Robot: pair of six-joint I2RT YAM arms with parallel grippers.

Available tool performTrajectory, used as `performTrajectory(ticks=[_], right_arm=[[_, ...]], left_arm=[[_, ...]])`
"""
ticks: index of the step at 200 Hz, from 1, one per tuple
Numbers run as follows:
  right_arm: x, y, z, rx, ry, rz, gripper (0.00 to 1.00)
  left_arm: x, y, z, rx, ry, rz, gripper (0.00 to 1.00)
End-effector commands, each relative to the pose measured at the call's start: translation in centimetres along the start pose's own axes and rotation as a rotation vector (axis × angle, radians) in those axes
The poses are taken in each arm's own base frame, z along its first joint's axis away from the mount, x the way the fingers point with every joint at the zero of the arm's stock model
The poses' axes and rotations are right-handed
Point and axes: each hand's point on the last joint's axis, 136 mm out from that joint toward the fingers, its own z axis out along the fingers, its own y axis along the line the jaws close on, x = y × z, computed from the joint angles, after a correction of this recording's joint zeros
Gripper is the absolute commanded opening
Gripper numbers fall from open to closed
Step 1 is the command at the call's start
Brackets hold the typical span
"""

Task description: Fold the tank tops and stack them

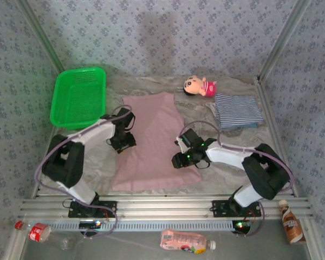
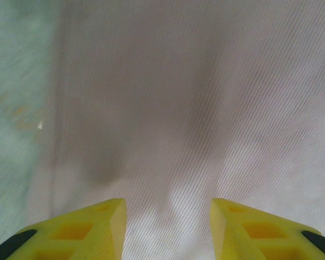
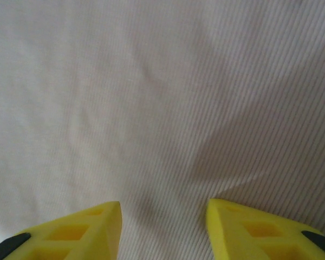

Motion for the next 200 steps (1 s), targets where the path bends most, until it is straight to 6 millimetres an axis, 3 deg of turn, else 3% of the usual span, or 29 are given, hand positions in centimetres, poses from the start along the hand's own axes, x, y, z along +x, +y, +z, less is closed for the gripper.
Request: performTrajectory(ticks=[1, 23, 61, 94, 126, 146, 170, 183, 200], right_arm=[[0.5, -1.6, 0.9, 0.061, 0.038, 0.016, 0.48], [1.2, -3.6, 0.9, 0.126, 0.096, 0.045, 0.48], [0.2, -6.4, -0.1, 0.218, 0.135, 0.048, 0.48], [-0.9, -8.2, -1.5, 0.247, 0.121, 0.102, 0.48], [-1.5, -10.6, -2.2, 0.233, 0.096, 0.231, 0.48], [-3.1, -11.2, -2.9, 0.224, 0.042, 0.235, 0.49], [-5.5, -10.7, -5.2, 0.234, -0.031, 0.176, 0.50], [-6.6, -10.2, -6.5, 0.241, -0.083, 0.163, 0.51], [-6.2, -9.0, -7.3, 0.227, -0.113, 0.215, 0.52]], left_arm=[[-1.2, -1.1, 0.8, 0.034, 0.002, 0.103, 0.44], [-0.8, 0.4, 2.0, -0.017, 0.029, 0.109, 0.44], [2.4, 2.1, 2.6, -0.028, 0.083, 0.061, 0.44], [4.4, 0.9, 2.6, 0.027, 0.057, -0.005, 0.44], [7.8, -0.5, 2.9, 0.053, 0.038, -0.100, 0.45], [9.4, -1.7, 1.9, 0.078, 0.003, -0.140, 0.45], [8.3, -3.5, -1.1, 0.095, -0.046, -0.063, 0.45], [6.7, -4.0, -2.5, 0.075, -0.066, 0.003, 0.45], [3.6, -4.5, -3.3, 0.063, -0.094, 0.068, 0.45]])
